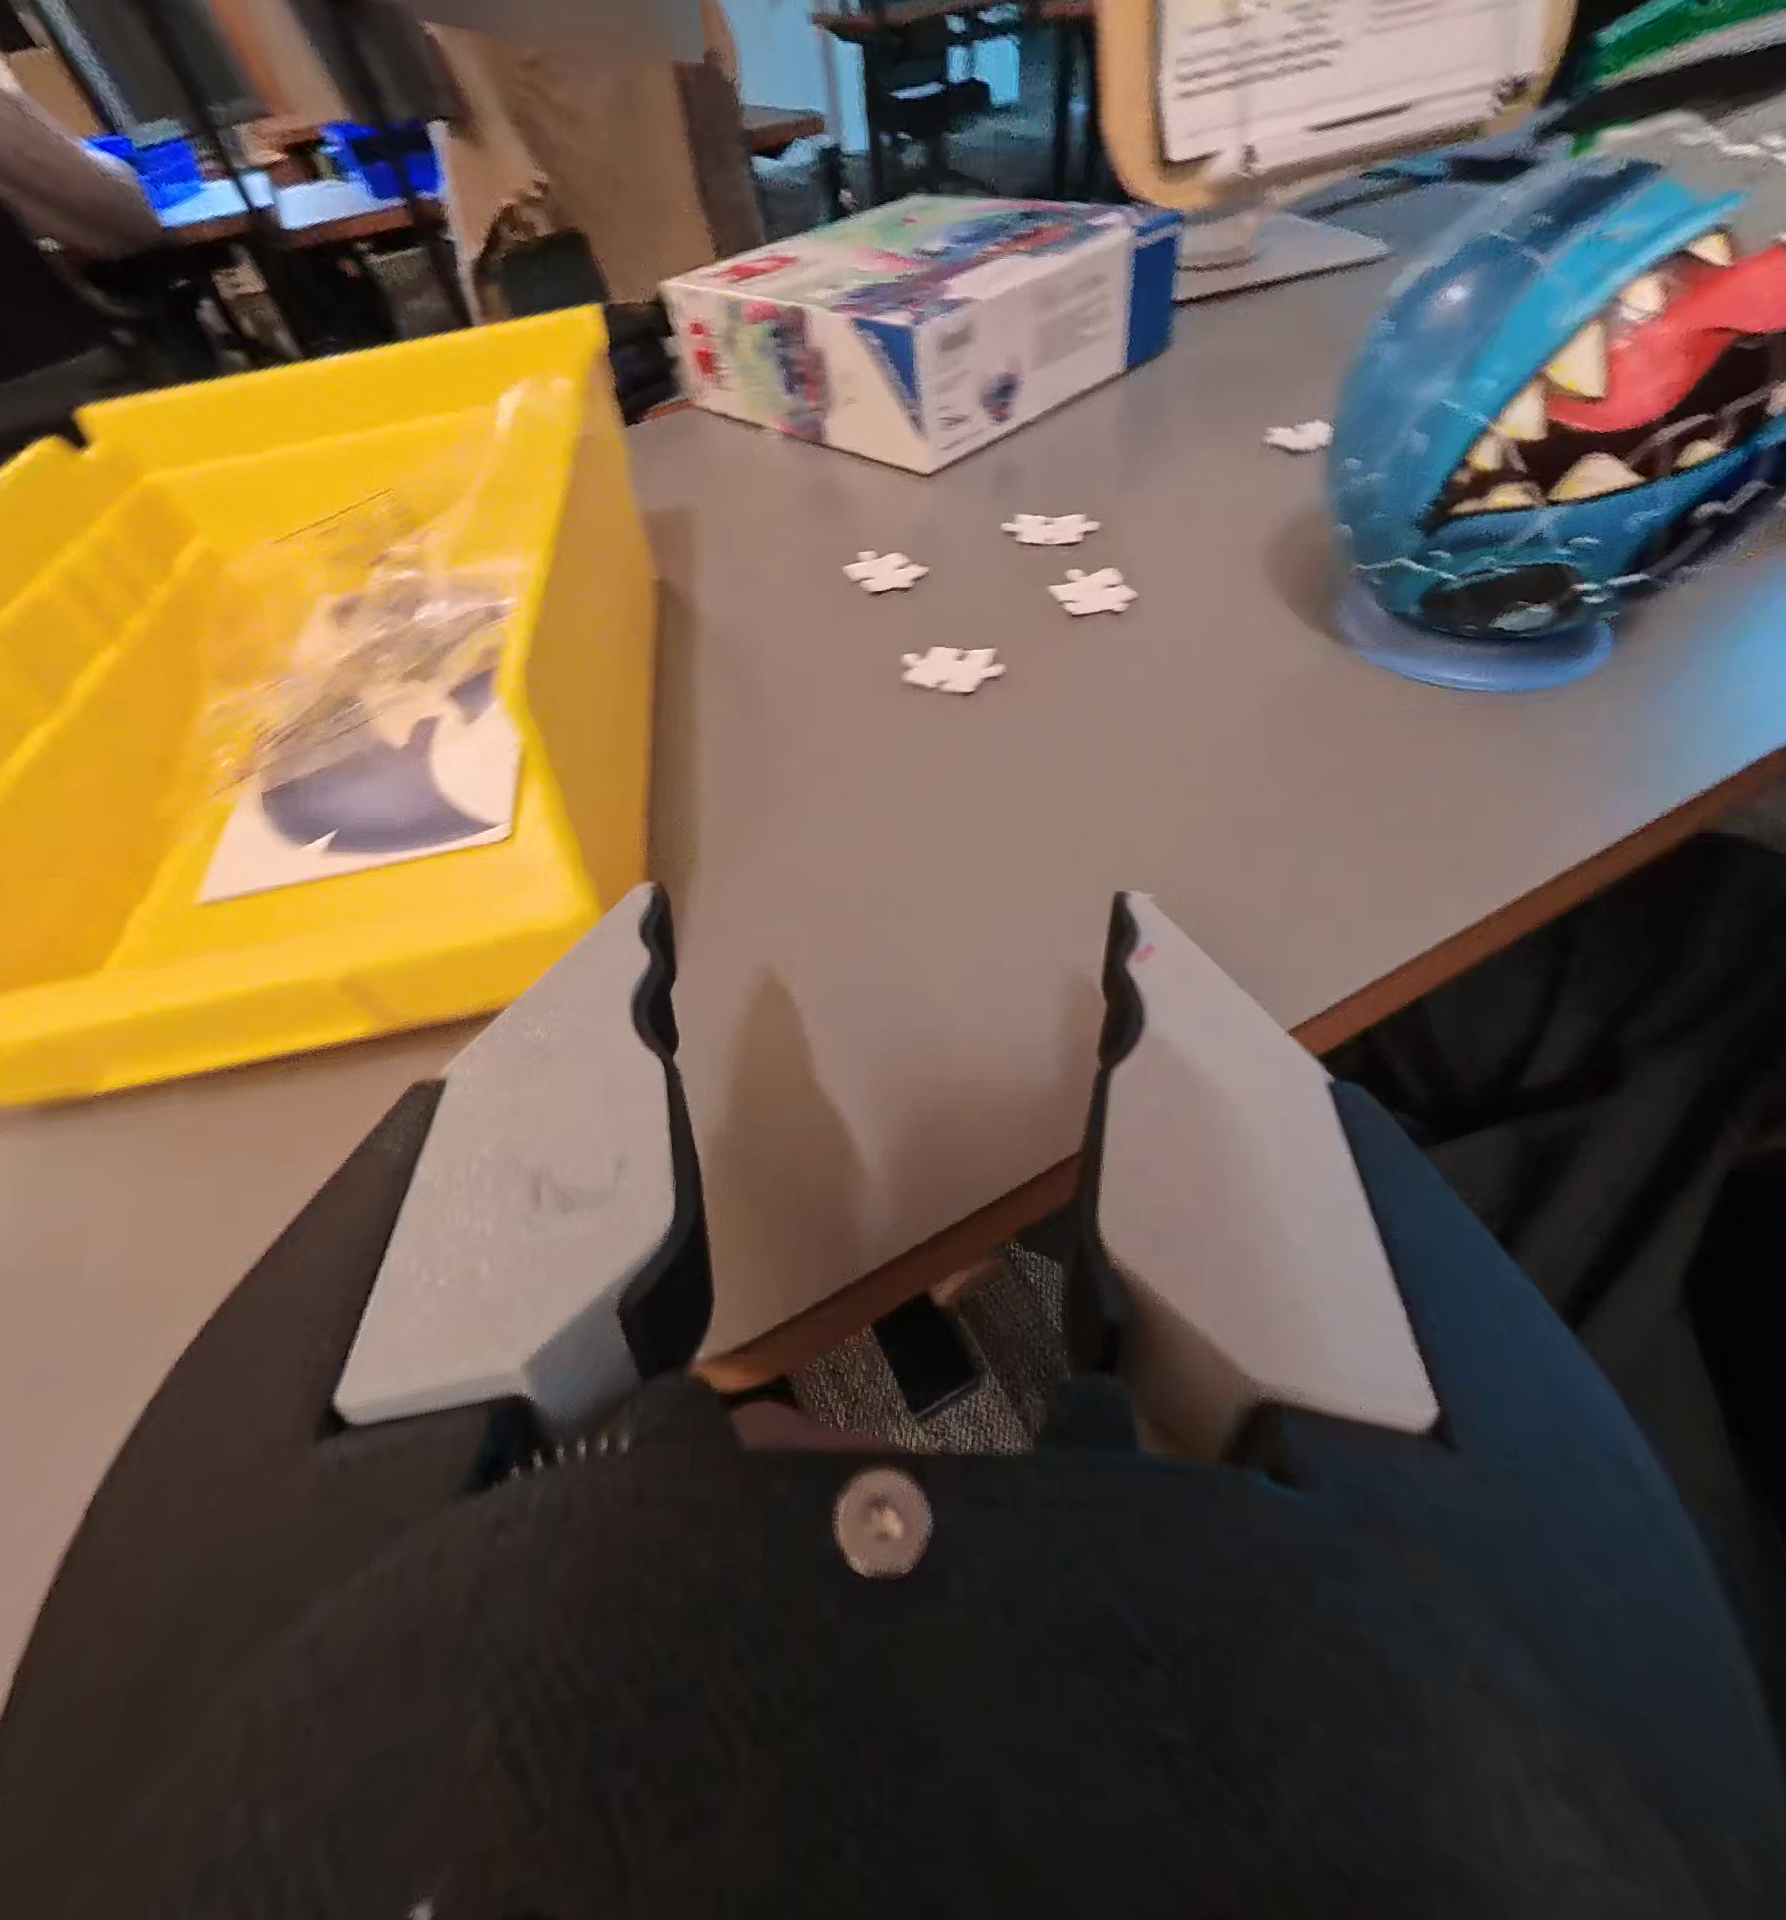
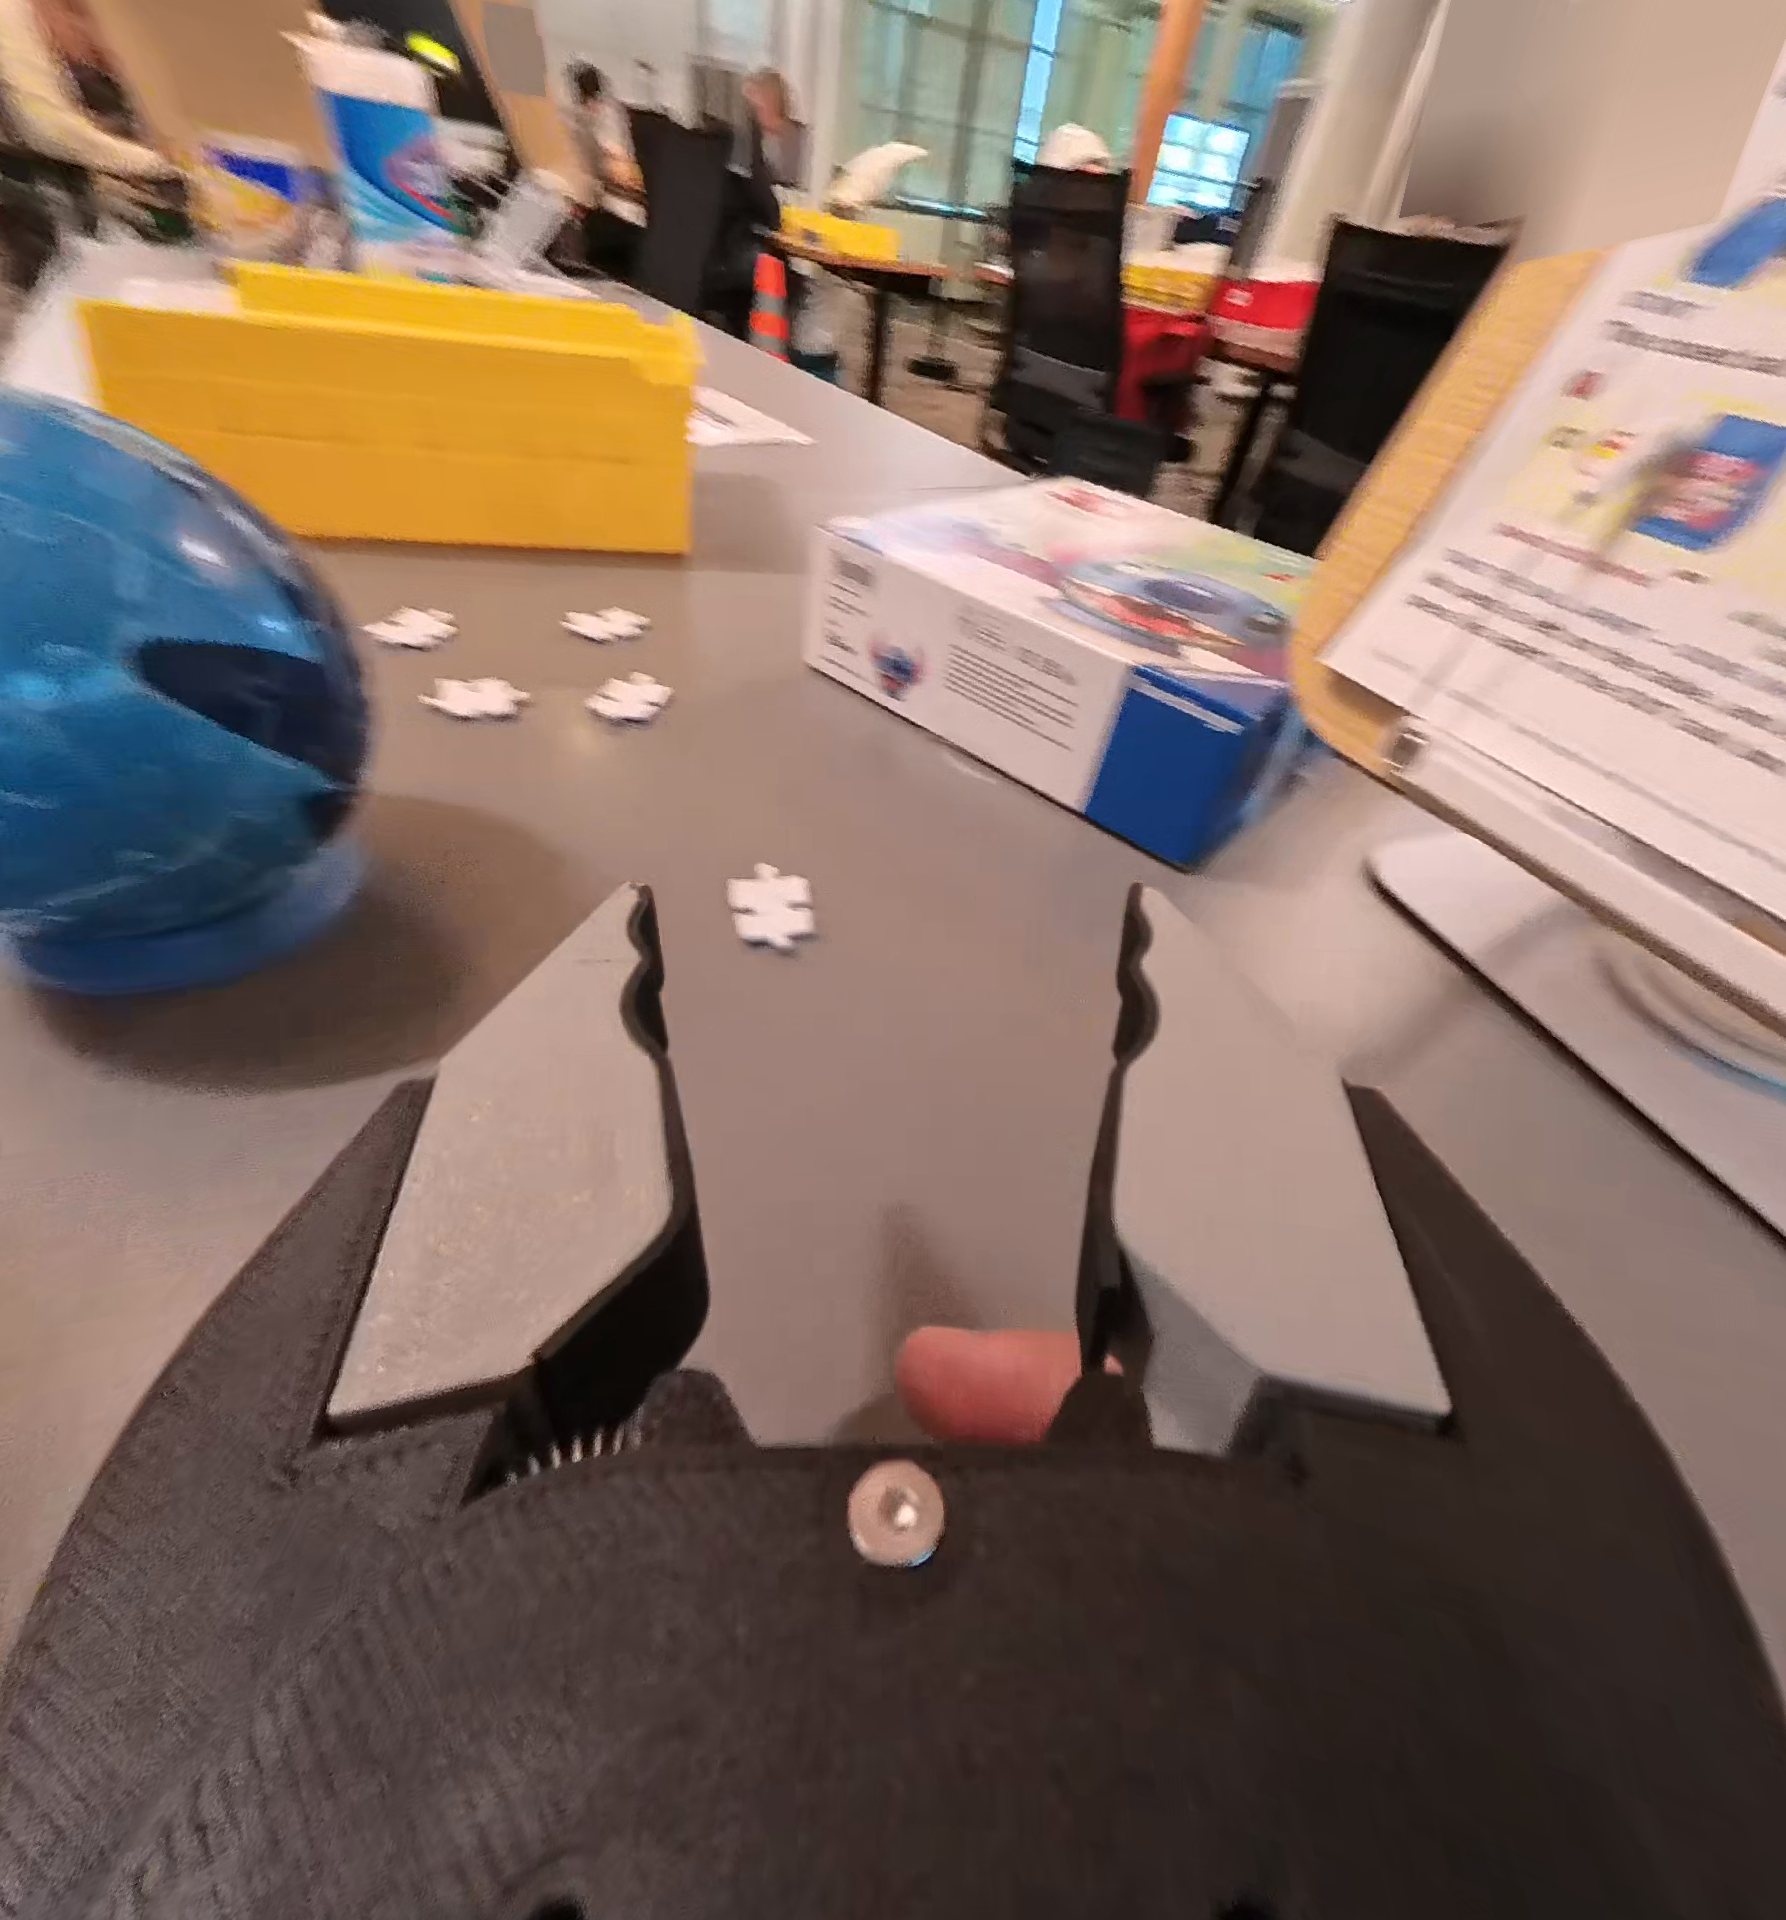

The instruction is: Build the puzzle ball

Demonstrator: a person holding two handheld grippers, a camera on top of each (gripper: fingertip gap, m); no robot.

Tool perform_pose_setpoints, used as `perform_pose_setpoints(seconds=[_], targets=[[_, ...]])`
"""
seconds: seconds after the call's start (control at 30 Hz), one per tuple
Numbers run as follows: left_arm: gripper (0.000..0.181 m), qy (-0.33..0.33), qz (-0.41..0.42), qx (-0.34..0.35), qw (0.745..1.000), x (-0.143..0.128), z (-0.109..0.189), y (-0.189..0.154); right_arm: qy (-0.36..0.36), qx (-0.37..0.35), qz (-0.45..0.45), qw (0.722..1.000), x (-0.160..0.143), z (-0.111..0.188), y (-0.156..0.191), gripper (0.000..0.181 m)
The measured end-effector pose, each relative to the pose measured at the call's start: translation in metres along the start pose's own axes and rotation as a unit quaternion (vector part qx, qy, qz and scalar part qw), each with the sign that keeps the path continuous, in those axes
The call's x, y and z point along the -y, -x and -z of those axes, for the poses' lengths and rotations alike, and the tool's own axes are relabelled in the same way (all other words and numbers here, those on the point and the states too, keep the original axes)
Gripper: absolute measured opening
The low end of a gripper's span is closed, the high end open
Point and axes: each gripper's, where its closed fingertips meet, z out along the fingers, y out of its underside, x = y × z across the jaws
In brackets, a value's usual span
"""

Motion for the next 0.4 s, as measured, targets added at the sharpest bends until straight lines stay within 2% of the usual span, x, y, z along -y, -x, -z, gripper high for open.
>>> perform_pose_setpoints(seconds=[0.2,0.4], targets=[[0.08,-0.037,0.047,0.025,0.998,-0.02,0.023,0.055,0.004,-0.16,-0.04,0.986,-0.012,0.017,-0.063,0.09],[0.08,-0.068,0.026,0.009,0.997,-0.029,0.022,0.094,0.0,-0.337,-0.035,0.941,-0.014,0.052,-0.114,0.099]])
